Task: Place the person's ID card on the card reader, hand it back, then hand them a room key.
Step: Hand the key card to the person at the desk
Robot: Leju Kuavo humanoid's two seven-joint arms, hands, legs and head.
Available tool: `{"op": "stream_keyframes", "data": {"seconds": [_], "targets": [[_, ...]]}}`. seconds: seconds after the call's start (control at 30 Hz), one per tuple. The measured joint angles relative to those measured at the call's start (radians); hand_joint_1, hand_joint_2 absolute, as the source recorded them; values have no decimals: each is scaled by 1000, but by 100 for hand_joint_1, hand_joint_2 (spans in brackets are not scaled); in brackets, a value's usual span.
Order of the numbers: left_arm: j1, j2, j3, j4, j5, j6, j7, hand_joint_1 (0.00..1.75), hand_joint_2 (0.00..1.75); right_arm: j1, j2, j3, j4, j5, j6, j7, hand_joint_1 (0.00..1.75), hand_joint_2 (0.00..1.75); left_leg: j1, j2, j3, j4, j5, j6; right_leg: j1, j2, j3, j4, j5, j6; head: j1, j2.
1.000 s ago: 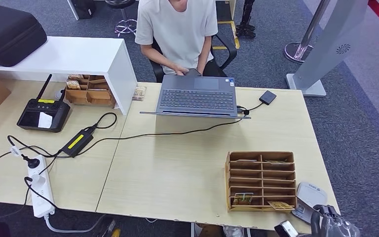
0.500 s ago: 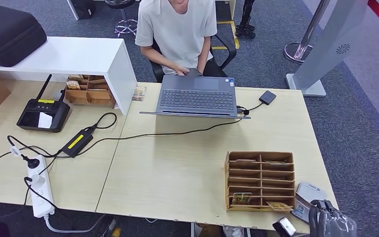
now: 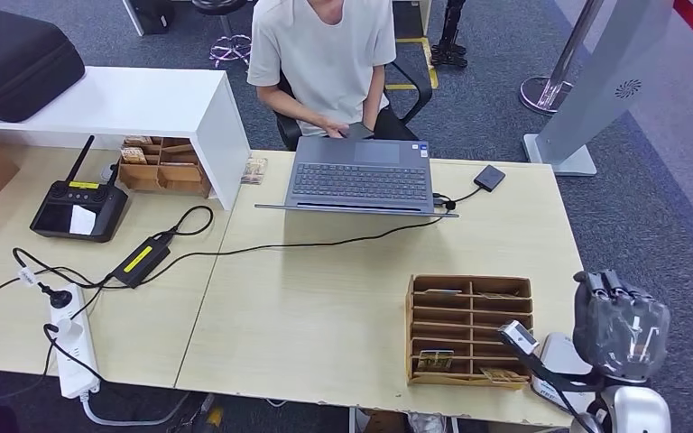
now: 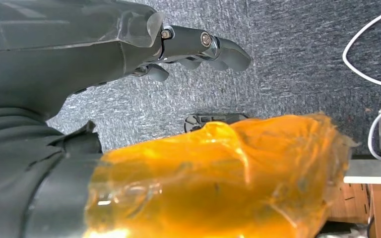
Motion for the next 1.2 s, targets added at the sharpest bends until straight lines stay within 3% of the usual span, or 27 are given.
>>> {"op": "stream_keyframes", "data": {"seconds": [0.47, 1.2], "targets": [[-10, -5, -17, 0, -7, 0, 16, 0, 0, -157, -114, 192, 20, 24, 3, 85, 175, 175, 0, 0, -1, 0, 0, 0, 0, 0, 0, 0, 0, 0, 0, 0], [-10, -10, -25, 0, -10, 0, 21, 0, 0, -197, -157, 270, 31, 32, 7, 113, 175, 175, 0, -1, -1, 0, 0, 0, 0, 0, -1, 0, 0, 0, 0, 0]]}}
